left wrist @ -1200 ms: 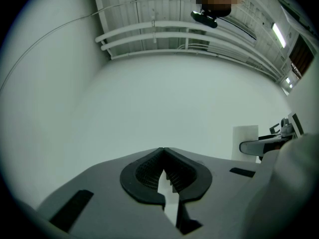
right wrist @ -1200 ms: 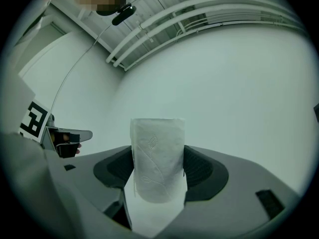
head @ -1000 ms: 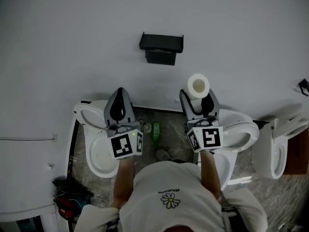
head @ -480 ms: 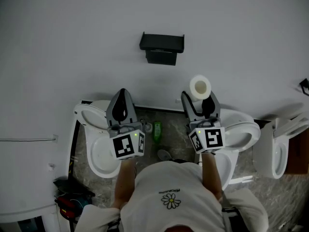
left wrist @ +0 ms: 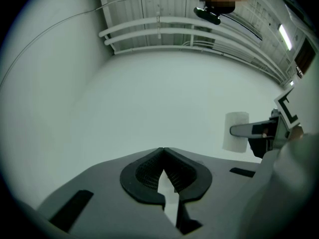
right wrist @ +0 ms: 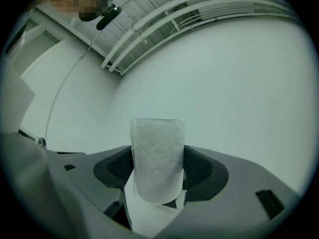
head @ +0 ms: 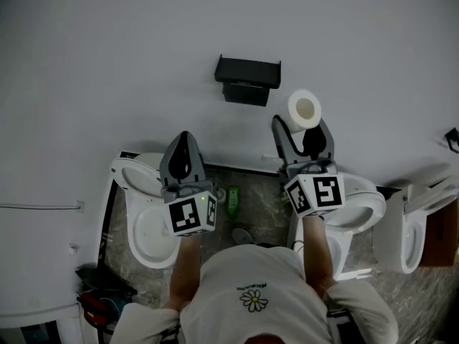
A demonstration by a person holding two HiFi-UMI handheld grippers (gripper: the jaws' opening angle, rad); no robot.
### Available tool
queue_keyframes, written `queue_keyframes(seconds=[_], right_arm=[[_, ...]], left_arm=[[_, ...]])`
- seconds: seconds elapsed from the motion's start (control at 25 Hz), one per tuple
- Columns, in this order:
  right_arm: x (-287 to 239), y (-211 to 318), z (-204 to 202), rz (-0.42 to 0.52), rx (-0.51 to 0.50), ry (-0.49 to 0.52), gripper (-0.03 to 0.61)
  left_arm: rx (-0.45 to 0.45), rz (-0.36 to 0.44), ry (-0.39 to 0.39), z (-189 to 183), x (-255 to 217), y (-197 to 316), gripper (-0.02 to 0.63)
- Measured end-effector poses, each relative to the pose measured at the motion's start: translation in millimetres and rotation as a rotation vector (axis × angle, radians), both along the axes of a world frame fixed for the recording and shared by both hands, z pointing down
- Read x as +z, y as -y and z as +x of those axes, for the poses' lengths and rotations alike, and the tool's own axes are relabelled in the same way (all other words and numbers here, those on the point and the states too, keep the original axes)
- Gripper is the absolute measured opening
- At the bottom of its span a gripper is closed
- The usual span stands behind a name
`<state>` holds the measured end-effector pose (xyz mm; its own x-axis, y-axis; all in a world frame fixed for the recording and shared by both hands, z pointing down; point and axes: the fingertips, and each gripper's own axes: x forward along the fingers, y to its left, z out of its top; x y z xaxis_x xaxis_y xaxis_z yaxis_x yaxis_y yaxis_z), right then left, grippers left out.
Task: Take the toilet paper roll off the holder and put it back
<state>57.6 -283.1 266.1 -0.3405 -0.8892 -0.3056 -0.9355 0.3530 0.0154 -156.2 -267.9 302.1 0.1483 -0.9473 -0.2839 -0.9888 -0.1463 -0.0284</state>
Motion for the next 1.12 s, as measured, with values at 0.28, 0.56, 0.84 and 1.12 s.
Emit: queue_keyframes(seconds=[0.28,0.56,0.84,1.12], right_arm=[[-70,66,-14,-0.022,-0.032,0.024,0.302],[-69,143,-36,-0.168,-0.052,0.032,0.302],[-30,184,-54,-0.302,-0.017,-0.048,0.302],[1,201,-62,-0.382,0.052,-0.161,0.302]], left_arm=[[0.002,-0.023,0.002,-2,-3,13,0.018],[0.016,-0.024,0.019,4,-7,23,0.018],[0.005,-0.037,0.031,1,-5,30,0.017],[-0.017,-0.061,0.024,-8,4,34,0.017]])
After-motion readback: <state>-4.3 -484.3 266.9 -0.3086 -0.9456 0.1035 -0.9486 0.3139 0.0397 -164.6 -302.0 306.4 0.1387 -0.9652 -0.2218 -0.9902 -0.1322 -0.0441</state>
